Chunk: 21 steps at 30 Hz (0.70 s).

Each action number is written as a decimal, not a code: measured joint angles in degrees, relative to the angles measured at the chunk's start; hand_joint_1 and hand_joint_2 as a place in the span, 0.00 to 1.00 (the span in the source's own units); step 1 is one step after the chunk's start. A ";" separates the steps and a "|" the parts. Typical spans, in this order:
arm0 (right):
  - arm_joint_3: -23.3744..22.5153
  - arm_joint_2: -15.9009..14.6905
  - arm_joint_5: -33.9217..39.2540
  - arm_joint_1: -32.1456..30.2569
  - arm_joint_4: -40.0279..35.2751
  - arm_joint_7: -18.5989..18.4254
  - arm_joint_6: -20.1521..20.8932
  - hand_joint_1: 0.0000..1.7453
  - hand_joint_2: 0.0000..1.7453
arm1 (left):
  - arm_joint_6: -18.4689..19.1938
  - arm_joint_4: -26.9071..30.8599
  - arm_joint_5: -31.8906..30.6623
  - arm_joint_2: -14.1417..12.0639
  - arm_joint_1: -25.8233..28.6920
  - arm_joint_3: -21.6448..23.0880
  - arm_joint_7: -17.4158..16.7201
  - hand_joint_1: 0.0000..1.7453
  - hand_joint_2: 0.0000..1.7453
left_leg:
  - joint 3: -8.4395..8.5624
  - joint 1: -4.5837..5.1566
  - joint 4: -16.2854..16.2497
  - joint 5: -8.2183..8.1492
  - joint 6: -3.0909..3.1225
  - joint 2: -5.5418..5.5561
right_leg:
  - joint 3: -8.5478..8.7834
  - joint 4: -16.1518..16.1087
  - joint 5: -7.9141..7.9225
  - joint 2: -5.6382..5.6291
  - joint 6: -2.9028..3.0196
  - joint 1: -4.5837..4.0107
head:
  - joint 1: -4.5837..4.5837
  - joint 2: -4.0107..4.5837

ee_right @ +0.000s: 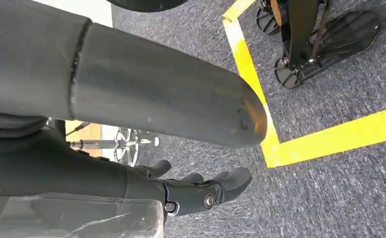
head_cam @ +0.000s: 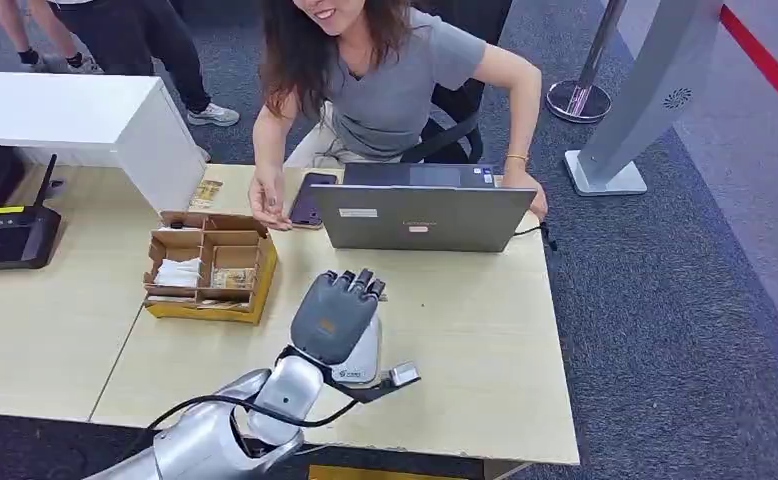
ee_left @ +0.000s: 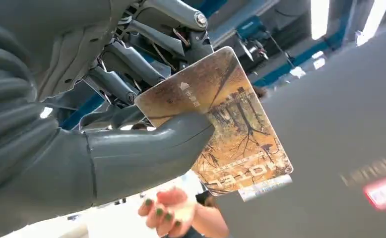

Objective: Pass the card to the sensor for recognition and then transmit it.

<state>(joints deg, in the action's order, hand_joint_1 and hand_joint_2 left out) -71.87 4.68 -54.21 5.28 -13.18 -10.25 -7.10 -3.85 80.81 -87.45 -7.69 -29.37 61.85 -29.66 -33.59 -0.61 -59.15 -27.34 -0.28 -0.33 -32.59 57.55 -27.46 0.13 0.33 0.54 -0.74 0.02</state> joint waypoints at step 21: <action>0.26 0.02 -1.11 0.07 -0.79 0.50 1.60 0.00 0.00 | 5.22 10.12 -0.02 -5.20 -2.34 -8.31 -5.03 1.00 1.00 | 0.00 -0.01 0.00 0.01 0.00 0.00 | 0.00 0.00 0.00 0.00 0.00 0.00 | -0.02 0.00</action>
<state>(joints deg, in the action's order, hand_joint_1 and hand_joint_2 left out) -71.60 4.70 -55.32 5.35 -13.97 -9.75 -5.51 1.38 90.93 -87.47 -12.90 -31.71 53.55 -34.69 -33.59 -0.62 -59.15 -27.33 -0.28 -0.33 -32.59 57.56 -27.46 0.13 0.33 0.54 -0.76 0.02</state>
